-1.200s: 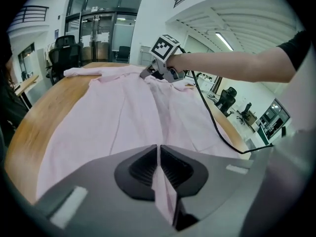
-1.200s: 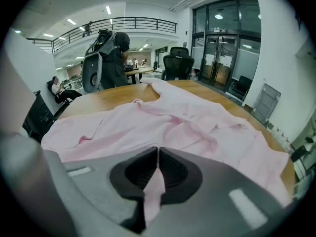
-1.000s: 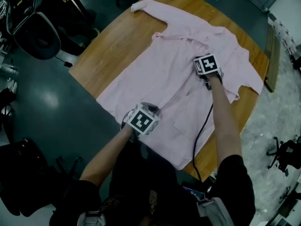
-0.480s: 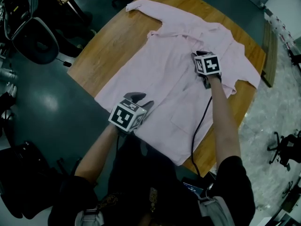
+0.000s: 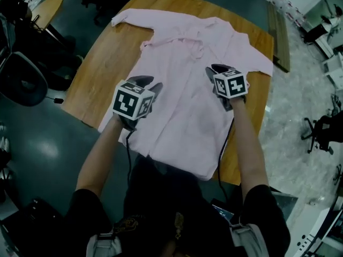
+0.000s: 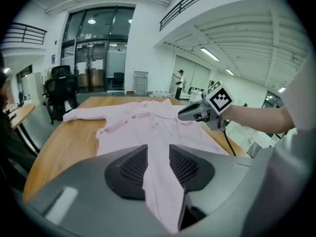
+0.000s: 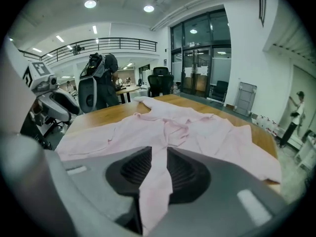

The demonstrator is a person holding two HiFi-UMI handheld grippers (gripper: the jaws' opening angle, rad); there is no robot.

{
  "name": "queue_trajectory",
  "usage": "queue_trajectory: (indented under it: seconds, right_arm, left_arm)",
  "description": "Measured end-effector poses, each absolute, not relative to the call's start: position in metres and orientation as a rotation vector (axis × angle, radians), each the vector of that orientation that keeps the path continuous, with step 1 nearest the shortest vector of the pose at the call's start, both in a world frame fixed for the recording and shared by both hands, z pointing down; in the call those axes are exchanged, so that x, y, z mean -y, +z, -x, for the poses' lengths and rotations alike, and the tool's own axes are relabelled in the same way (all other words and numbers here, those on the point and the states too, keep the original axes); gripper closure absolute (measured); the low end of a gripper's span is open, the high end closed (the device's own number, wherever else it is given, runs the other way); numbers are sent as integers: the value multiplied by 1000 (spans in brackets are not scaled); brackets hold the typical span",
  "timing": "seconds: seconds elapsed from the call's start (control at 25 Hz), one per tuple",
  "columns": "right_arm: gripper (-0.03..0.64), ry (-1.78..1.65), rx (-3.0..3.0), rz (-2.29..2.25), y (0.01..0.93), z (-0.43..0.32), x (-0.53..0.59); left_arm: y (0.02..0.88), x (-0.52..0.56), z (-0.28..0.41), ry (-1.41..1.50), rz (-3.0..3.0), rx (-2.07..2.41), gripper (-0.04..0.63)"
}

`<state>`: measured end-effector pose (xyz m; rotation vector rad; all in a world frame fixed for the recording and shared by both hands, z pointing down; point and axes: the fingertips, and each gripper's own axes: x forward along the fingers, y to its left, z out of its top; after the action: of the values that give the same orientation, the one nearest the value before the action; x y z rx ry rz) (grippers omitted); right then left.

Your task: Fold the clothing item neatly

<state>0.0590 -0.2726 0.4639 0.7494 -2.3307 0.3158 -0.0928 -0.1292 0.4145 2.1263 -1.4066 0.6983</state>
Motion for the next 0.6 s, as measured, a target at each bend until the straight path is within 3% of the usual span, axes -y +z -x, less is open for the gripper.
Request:
queue_trajectory:
  seconds: [0.6]
  right_arm:
    - [531,620,2187,-1294,474,-108,208]
  left_arm:
    - [455,276,-25,889,-2607,889,471]
